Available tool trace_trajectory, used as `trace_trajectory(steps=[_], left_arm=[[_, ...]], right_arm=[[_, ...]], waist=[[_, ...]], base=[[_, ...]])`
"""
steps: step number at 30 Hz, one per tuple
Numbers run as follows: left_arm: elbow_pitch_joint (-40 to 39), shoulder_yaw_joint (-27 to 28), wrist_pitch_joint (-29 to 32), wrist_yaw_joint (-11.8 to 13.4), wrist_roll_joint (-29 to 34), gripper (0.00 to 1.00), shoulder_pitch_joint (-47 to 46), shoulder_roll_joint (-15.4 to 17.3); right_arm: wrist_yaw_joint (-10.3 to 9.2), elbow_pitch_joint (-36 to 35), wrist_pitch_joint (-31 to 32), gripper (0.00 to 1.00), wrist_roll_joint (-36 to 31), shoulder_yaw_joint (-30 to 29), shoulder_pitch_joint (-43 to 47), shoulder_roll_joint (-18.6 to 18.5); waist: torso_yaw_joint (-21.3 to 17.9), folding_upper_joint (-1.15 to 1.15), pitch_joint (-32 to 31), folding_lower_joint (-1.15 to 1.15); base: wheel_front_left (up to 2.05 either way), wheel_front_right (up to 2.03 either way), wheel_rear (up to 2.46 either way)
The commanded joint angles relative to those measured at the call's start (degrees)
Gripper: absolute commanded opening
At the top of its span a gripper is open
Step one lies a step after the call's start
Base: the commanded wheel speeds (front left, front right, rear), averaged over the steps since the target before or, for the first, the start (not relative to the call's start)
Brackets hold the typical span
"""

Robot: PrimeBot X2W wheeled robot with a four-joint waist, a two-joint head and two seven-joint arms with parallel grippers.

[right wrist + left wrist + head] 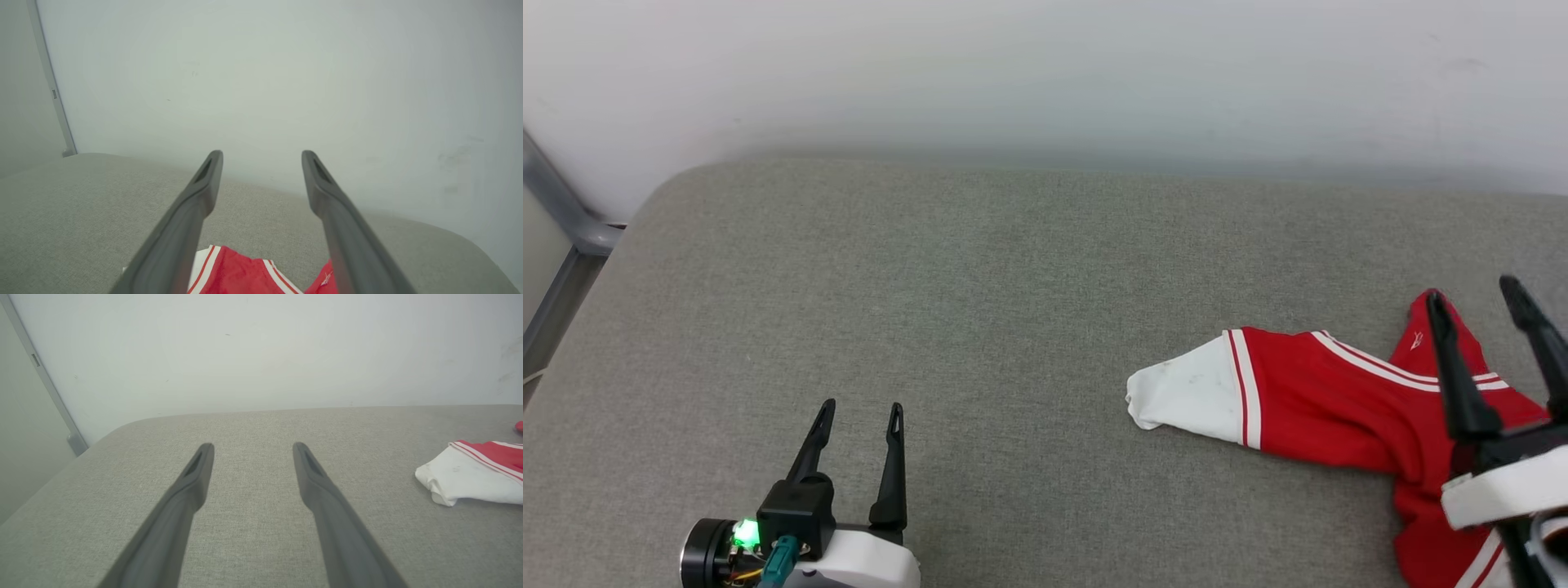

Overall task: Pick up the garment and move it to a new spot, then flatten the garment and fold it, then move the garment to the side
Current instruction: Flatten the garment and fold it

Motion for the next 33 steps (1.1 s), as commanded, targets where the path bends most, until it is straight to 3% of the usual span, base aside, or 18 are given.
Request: trace_trajectory(steps=[1,8,13,20,26,33], left_arm=[[-0.21,0.15,-0.15,0.11,0.35,1.0,0.4,0.14],[-0.19,0.31,-0.15,-0.35,0.51,1.0,-0.06,0.82],[0.14,0.26,-0.15,-1.86,0.22,1.0,-3.02,2.03],[3.88,-2.02,-0.14,-6.18,-0.76,1.0,-13.06,5.04],[8.55,-8.72,5.56,-8.09,-4.14,1.0,-24.99,8.31],[11.97,-22.18,15.78,-8.12,-14.91,1.0,-36.5,12.68]], right_arm=[[-0.05,0.41,-1.03,1.0,-0.72,-0.27,1.51,1.51],[-0.05,4.05,-6.23,1.0,-5.04,0.3,7.0,9.19],[-0.05,7.18,-8.47,1.0,-5.53,0.76,8.6,10.96],[-0.05,8.28,-9.93,1.0,-7.0,1.63,8.4,10.92],[-0.05,7.84,-10.52,1.0,-8.44,1.99,6.92,10.62],[-0.05,7.4,-10.98,1.0,-9.49,2.05,5.98,10.86]], waist=[[-0.12,0.0,-0.16,0.0],[-1.06,0.0,-1.05,0.0],[-2.01,0.0,-1.21,0.0],[-3.9,0.0,-0.29,0.0],[-5.95,0.0,1.58,0.0],[-7.78,0.0,3.94,0.0]], base=[[0.0,0.0,0.0],[0.0,0.0,0.0],[0.0,0.0,0.0],[0.0,0.0,0.0],[0.0,0.0,0.0],[0.0,0.0,0.0]])
